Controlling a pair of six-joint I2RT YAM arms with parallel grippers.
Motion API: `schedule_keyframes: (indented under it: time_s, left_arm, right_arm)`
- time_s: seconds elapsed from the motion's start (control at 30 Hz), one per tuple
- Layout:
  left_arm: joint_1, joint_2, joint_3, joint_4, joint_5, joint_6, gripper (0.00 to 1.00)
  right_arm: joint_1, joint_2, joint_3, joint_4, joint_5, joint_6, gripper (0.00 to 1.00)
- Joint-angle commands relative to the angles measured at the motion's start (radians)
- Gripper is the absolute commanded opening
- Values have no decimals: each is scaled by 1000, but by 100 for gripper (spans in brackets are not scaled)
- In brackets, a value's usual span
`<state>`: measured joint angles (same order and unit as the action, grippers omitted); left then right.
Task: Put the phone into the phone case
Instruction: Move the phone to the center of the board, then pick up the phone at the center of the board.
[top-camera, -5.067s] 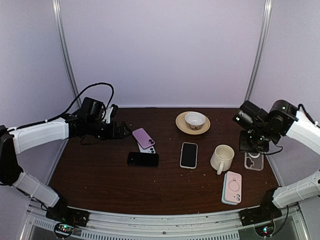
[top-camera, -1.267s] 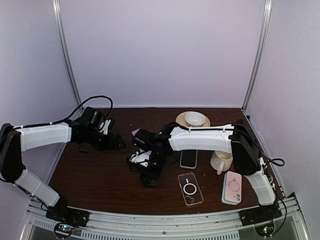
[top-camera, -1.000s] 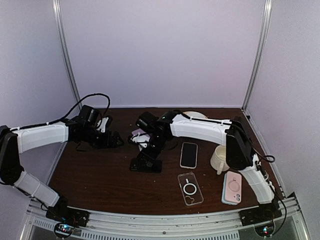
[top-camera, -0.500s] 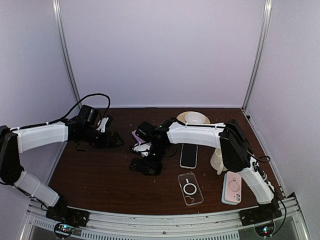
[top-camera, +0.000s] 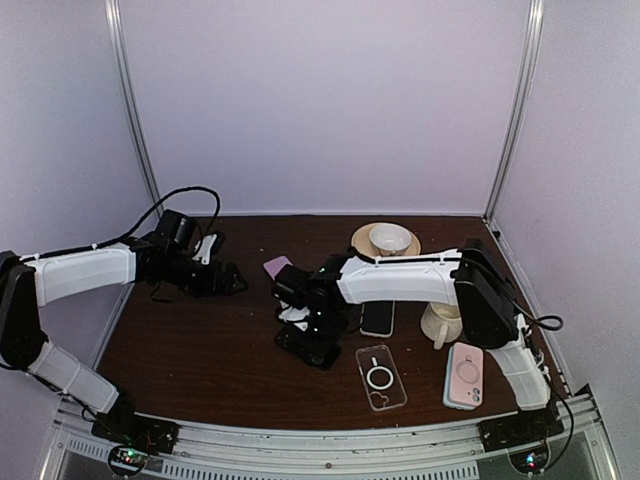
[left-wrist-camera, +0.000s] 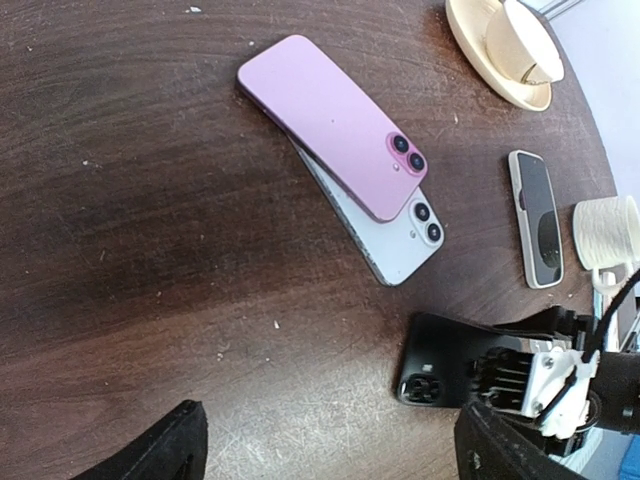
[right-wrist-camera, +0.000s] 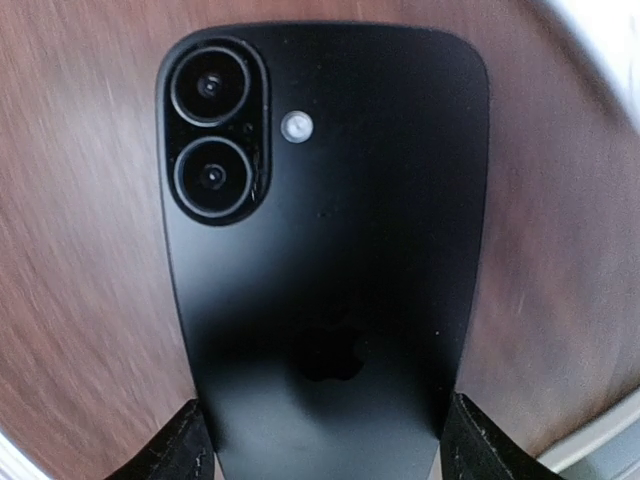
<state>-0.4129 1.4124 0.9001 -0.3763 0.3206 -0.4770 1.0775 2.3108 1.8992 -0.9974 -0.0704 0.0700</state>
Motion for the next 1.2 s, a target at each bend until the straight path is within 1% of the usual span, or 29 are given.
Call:
schedule_keyframes:
  time_s: [0.0, 0.1, 0.2, 0.37, 0.4, 0.57, 0.63, 0.8, 1.0, 1.17]
  left_arm:
    - [9, -19, 25, 6, 21, 14, 89]
    - [9, -18, 23, 11, 28, 10, 89]
    - [9, -18, 23, 15, 33, 8, 89]
    - [10, -28, 21, 10, 32, 13, 89]
    - [10, -31, 19, 10, 28, 14, 89]
    - [9, -36, 21, 8, 24, 20, 89]
    - [10, -40, 19, 7, 22, 20, 89]
    - [10, -44, 17, 16, 24, 17, 89]
    - [9, -43, 16, 17, 27, 15, 89]
    - [11, -54, 16, 14, 16, 20, 89]
  right_arm:
    - [25, -96, -153, -192, -83, 114, 59]
    - [43, -131, -219, -206, -142, 145, 63]
    - [58, -117, -219, -210, -146, 151, 70]
    - [55, -21, -102, -249, -60, 167, 96]
    - [55, 2, -73, -256, -51, 165, 99]
    - [53, 90, 37, -266, -41, 161, 99]
    - [53, 109, 72, -277, -14, 167, 99]
    - [49, 127, 140, -251, 28, 171, 97]
    - [43, 149, 200, -239, 31, 152, 97]
    - [43, 139, 168, -258, 21, 150, 87]
